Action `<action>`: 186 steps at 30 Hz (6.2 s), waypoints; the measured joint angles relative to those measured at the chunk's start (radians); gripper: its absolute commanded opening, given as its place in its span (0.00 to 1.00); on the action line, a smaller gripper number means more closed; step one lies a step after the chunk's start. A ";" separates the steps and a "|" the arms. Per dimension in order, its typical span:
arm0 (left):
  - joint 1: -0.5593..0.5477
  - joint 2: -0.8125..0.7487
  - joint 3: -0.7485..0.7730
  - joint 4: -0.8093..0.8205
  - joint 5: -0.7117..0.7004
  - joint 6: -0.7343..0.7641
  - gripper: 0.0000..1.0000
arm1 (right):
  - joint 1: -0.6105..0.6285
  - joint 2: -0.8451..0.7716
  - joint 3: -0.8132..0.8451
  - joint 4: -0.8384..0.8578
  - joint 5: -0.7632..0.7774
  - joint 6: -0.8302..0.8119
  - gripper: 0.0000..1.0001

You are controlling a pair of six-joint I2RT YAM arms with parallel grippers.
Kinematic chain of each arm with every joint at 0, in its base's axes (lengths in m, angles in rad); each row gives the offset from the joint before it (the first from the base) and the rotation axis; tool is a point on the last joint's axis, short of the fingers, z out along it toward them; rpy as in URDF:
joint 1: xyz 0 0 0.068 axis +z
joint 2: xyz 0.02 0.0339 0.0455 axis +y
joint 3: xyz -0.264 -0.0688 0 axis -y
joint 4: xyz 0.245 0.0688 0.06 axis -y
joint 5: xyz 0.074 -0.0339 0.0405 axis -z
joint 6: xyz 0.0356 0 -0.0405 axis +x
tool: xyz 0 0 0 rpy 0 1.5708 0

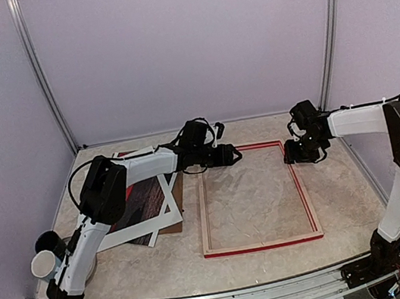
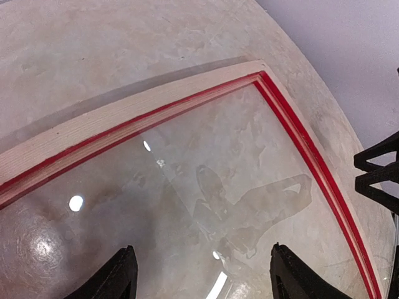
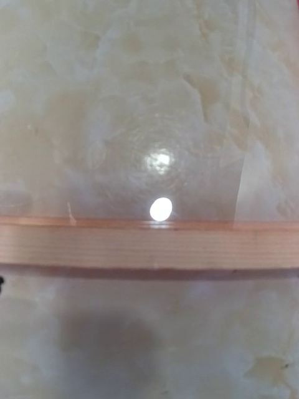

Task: Put the photo into the frame
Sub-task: Pick up the mat board from the photo, then place the mat board on the glass panel.

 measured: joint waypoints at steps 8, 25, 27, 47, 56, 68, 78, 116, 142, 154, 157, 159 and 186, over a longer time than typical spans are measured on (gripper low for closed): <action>0.023 0.042 0.022 0.008 -0.003 -0.069 0.72 | 0.000 -0.006 -0.003 0.000 -0.001 0.001 0.51; 0.026 -0.010 -0.024 0.059 0.010 -0.106 0.79 | 0.005 -0.014 -0.007 0.004 -0.052 -0.011 0.52; 0.030 -0.072 -0.079 0.047 -0.015 -0.100 0.82 | 0.012 -0.021 -0.001 0.003 -0.064 -0.023 0.54; 0.090 -0.817 -0.951 0.050 -0.356 -0.158 0.99 | 0.313 0.111 0.380 -0.045 -0.340 -0.004 0.61; 0.100 -1.066 -1.318 0.135 -0.394 -0.273 0.99 | 0.468 0.283 0.480 0.012 -0.492 0.175 0.61; 0.119 -1.285 -1.637 0.297 -0.348 -0.375 0.99 | 0.612 0.441 0.578 0.064 -0.540 0.380 0.60; 0.159 -1.350 -1.786 0.433 -0.248 -0.429 0.99 | 0.614 0.501 0.572 0.112 -0.528 0.496 0.59; 0.160 -1.189 -1.825 0.658 -0.134 -0.437 0.99 | 0.604 0.581 0.515 0.298 -0.595 0.653 0.55; 0.160 -1.168 -1.841 0.722 -0.132 -0.442 0.99 | 0.603 0.550 0.503 0.381 -0.586 0.655 0.48; 0.160 -1.166 -1.858 0.754 -0.129 -0.448 0.99 | 0.594 0.614 0.509 0.415 -0.589 0.664 0.11; 0.160 -1.171 -1.862 0.754 -0.127 -0.448 0.99 | 0.591 0.614 0.509 0.425 -0.588 0.666 0.07; 0.160 -1.180 -1.865 0.753 -0.126 -0.448 0.99 | 0.589 0.614 0.503 0.447 -0.590 0.671 0.04; 0.160 -1.494 -1.871 0.613 -0.150 -0.443 0.99 | 0.550 0.372 0.202 0.739 -0.632 0.756 0.00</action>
